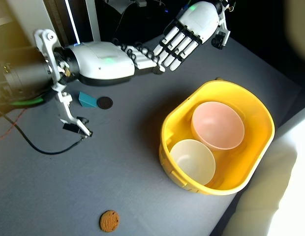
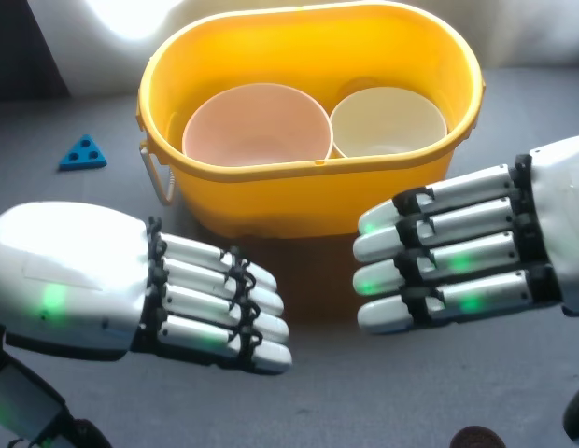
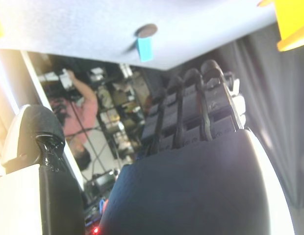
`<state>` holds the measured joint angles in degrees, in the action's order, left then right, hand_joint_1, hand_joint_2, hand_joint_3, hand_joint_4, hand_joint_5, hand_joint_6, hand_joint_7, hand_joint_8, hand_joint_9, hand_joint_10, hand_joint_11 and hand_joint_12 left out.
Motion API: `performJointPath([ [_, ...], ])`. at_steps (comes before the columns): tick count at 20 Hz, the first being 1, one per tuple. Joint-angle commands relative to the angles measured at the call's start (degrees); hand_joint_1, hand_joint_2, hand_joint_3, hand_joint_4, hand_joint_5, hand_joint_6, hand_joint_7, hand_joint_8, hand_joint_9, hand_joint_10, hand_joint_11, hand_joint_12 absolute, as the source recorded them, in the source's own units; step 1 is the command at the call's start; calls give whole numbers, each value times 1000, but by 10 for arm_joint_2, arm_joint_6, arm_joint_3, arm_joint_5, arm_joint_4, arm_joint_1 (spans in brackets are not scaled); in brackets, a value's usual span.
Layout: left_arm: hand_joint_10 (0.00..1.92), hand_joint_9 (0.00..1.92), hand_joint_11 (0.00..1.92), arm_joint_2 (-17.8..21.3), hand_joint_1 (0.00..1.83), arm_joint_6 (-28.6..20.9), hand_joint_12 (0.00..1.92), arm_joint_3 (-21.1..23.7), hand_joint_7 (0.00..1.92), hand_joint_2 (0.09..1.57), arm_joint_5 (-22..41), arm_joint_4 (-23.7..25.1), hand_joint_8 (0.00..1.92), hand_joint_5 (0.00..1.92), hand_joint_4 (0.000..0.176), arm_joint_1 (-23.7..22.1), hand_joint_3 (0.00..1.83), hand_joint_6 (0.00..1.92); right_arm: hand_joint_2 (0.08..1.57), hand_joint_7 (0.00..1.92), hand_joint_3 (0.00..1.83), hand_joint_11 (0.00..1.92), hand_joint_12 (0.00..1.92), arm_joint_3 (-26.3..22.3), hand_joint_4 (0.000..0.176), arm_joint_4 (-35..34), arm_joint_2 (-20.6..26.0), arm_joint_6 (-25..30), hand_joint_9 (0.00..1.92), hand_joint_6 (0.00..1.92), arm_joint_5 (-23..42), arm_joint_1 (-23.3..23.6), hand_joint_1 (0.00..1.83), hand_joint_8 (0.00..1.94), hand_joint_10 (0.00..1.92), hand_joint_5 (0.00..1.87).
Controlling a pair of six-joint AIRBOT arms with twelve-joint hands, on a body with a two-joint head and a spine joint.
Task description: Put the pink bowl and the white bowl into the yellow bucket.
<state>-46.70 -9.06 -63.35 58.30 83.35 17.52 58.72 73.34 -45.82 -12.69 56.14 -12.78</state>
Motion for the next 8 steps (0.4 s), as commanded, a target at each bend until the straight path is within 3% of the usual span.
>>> performJointPath([
  [1,3,65,0,4,546,-1,189,3,77,1078,27,-53,0,45,0,-3,2,0,854,60,3,0,327,-2,0,-45,7,-1,38,4,42,4,590,2,3,41],
  [8,4,110,0,2,545,3,273,8,123,1088,22,-64,2,101,0,-8,2,6,887,125,2,0,500,-2,0,-46,16,18,107,9,55,10,644,8,11,99],
])
